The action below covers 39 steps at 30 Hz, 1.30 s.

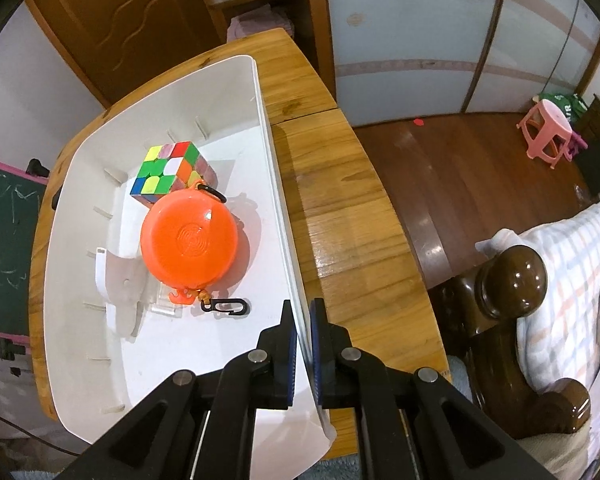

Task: Organize rigid objects
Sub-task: 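Move the left gripper back and grasp the green plug adapter, then carry the green adapter into the bin and open the left gripper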

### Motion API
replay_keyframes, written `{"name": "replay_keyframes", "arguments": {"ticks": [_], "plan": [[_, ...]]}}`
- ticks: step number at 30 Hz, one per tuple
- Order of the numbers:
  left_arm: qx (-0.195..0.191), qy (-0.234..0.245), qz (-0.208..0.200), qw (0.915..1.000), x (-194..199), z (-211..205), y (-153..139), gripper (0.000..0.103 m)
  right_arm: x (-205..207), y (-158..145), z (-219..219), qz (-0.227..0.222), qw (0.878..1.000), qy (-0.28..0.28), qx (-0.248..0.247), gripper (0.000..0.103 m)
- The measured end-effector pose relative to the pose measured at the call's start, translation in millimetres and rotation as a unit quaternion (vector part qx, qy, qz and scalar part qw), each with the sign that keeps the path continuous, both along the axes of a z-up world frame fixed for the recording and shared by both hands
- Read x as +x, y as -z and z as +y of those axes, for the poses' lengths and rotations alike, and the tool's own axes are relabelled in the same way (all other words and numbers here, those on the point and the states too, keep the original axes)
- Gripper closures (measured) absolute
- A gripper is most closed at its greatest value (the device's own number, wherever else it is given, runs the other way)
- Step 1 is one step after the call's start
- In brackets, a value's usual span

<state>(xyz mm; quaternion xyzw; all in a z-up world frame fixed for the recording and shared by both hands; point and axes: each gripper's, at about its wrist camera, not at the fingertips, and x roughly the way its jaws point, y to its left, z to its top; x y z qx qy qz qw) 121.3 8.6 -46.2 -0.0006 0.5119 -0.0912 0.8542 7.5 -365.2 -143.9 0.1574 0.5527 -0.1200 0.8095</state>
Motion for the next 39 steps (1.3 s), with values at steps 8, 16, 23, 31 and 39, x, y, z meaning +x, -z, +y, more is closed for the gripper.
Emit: {"name": "replay_keyframes", "arguments": {"ticks": [8, 16, 23, 31, 39], "plan": [[0.039, 0.009, 0.001, 0.9992, 32.2, 3.3, 21.1, 0.014, 0.6, -0.1, -1.3, 0.002, 1.0, 0.009, 0.004, 0.096], [0.06, 0.083, 0.022, 0.9945, 92.0, -20.0, 67.9, 0.014, 0.6, 0.3, -3.7, 0.003, 1.0, 0.015, 0.014, 0.095], [0.067, 0.124, 0.047, 0.9889, 131.7, -32.5, 105.2, 0.014, 0.1, 2.0, -5.8, 0.002, 1.0, 0.021, 0.019, 0.095], [0.082, 0.148, 0.06, 0.9838, 148.7, -42.8, 131.0, 0.023, 0.5, 2.4, -6.9, 0.005, 0.999, 0.026, 0.024, 0.095], [0.081, 0.15, 0.059, 0.9836, 155.7, -48.2, 140.5, 0.056, 0.8, 2.2, -7.5, 0.004, 0.999, 0.027, 0.024, 0.095]]}}
